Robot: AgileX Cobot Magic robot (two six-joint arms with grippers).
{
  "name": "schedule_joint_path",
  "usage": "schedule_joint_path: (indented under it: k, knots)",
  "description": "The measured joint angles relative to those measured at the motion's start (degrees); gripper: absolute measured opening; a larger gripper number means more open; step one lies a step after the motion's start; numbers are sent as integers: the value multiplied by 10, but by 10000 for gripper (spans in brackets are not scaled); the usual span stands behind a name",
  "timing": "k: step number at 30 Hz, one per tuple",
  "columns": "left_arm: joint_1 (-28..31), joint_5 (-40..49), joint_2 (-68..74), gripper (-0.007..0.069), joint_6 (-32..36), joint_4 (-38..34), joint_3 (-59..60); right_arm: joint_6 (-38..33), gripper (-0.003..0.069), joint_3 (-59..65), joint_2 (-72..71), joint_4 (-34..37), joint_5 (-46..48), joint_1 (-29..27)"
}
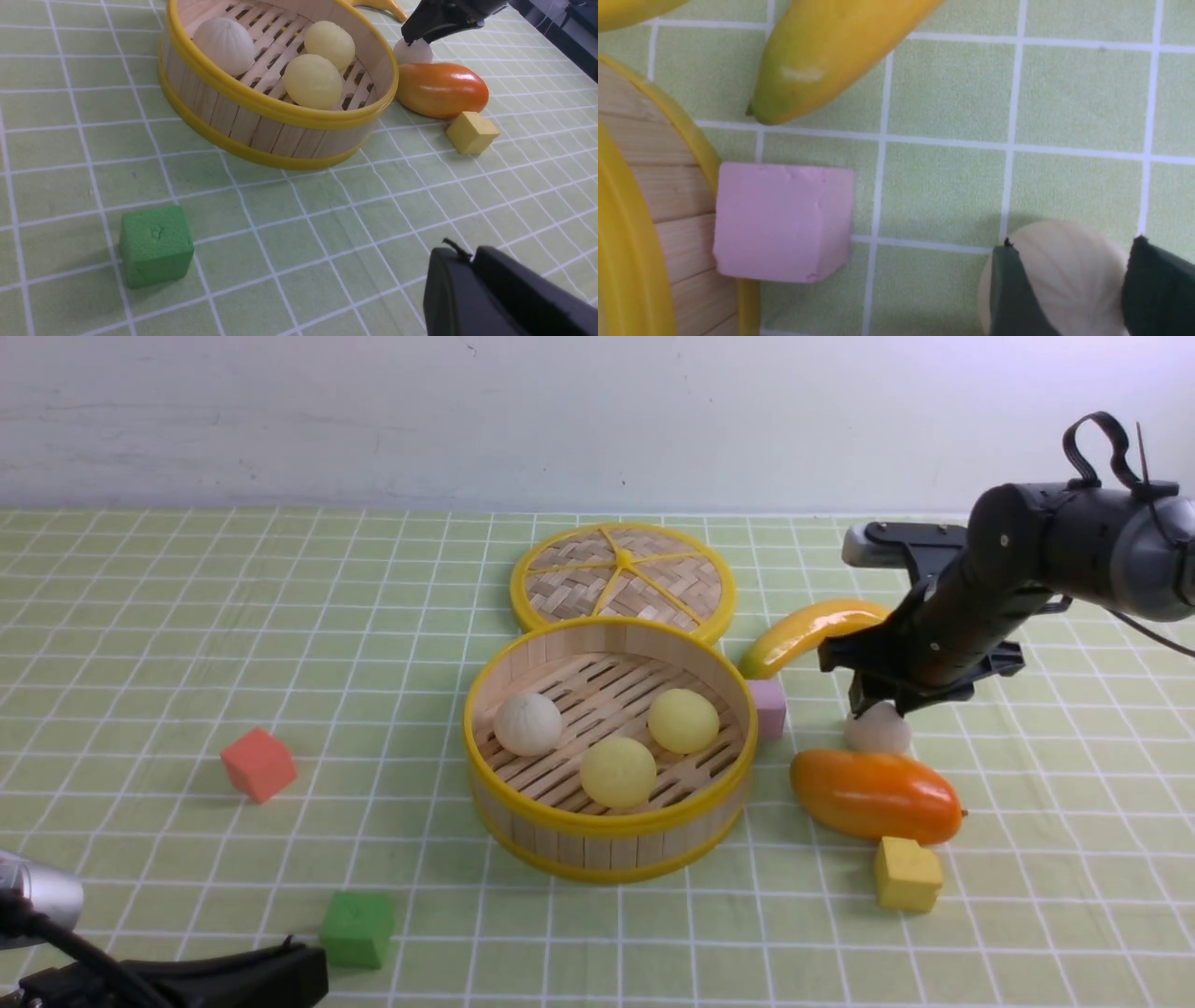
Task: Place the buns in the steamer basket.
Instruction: Use the right arm to grab a steamed stuffed bun, then use the right arm to put the steamed stuffed bun into the steamer
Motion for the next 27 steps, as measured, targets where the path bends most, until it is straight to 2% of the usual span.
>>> schedule_joint_path:
  k: [10, 13, 18, 25, 27]
  knots:
    - [0, 0, 0, 60, 0, 0, 0, -24, 61, 0, 0, -5, 18, 0]
    - [0, 0, 0, 65, 0, 0, 0, -36, 11, 0, -10, -5, 26, 1]
    - [0, 0, 0, 71, 0, 0, 0, -54, 7, -11, -59, 17, 44, 24]
    - [0, 0, 0, 78, 0, 0, 0, -135, 13, -75, -75, 130, -13, 122]
    - [0, 0, 0, 79, 0, 0, 0, -141, 15, -77, -67, 138, -29, 135]
